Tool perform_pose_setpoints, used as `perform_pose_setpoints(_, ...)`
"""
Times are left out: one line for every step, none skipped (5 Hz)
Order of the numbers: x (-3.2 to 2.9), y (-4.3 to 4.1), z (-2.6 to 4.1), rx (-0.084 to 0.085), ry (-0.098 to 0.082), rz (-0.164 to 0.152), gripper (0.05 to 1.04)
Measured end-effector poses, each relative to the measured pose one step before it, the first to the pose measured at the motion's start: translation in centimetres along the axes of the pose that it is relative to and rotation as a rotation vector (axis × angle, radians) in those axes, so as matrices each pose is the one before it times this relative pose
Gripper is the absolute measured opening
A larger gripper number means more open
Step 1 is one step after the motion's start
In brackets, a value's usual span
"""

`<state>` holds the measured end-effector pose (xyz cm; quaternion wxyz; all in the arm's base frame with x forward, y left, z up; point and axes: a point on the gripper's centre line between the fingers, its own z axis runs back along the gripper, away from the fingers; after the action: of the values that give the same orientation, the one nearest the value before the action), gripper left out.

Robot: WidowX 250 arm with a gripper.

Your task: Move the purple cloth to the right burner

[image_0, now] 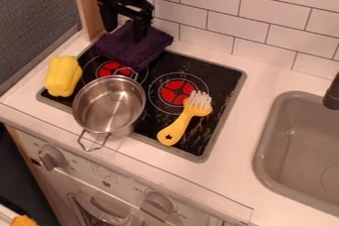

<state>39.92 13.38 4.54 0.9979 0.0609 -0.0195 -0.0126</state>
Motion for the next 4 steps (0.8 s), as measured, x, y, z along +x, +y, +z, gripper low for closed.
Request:
perform_pose_setpoints(-0.023,0.021,-0.992,0.0079,-0.0107,0.0188,1.001)
perform_pose_setpoints(-0.097,0.131,-1.431,0.0197,0.0026,0.0035,1.001)
perform_pose_setpoints(-0.439,-0.384,-0.342,-0.0020,0.0049,-0.0008,1.001)
perform_pose_setpoints(-0.603,-1.241,0.078,-0.0362,-0.0109,0.0009,1.001)
